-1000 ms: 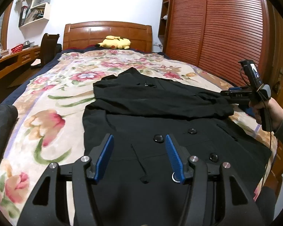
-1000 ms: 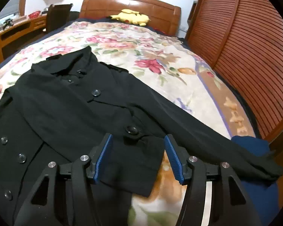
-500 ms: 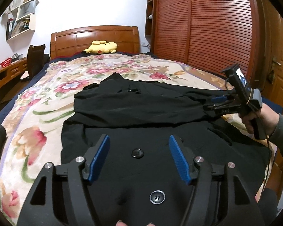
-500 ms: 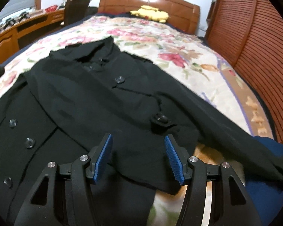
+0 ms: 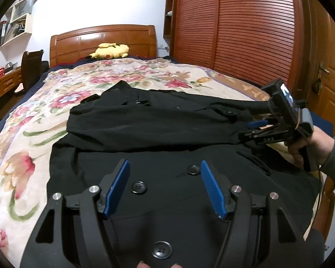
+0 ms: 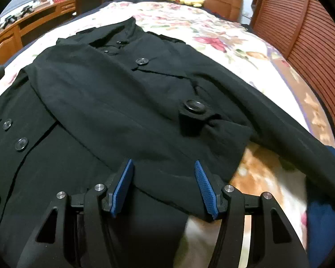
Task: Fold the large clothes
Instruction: 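Move the right tool to the other sleeve cuff on the blue cloth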
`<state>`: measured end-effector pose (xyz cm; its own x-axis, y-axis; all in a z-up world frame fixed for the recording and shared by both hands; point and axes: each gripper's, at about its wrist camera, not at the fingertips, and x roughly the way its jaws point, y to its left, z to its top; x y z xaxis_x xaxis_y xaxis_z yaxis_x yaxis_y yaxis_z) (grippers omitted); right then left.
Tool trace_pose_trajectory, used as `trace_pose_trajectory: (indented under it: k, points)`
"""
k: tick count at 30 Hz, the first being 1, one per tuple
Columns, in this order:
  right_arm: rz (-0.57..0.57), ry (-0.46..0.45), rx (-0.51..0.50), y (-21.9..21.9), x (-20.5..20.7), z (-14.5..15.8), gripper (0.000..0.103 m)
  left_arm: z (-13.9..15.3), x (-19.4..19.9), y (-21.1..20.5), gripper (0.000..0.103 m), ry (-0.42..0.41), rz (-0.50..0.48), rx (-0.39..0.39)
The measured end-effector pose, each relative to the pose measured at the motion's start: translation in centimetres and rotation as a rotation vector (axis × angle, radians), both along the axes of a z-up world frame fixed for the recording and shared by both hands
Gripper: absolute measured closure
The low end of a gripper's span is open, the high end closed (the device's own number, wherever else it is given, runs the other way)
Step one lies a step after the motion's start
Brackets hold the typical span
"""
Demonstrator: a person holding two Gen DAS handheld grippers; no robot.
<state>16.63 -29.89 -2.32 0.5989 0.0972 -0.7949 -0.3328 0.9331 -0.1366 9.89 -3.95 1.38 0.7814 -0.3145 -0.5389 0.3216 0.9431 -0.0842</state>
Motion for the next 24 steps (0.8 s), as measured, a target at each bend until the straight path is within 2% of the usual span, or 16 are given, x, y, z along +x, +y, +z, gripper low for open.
trace_pose_trajectory:
  k: [7,8,10,20,24]
  points:
    - [-0.075,-0.065,0.008,-4.0,-2.8,3.0,0.044,-0.2,-0.1,-1.6,0.037,0.012,-0.029,0.006]
    - [-0.086,-0.075,0.007,-4.8,-3.2,3.5,0.044,-0.3,0.0,-1.7,0.037,0.013,-0.032,0.01]
    - [-0.115,-0.093,0.003,-6.2,-3.8,4.3,0.036,-0.4,0.1,-1.9,0.037,0.016,-0.036,0.016]
    - [-0.294,-0.163,-0.012,-14.6,-6.1,7.8,0.035,-1.1,0.7,-2.4,0.037,0.041,-0.031,0.036]
    - [-0.377,-0.203,-0.006,-18.5,-6.4,8.8,0.029,-1.1,0.5,-2.5,0.037,0.038,-0.03,0.04]
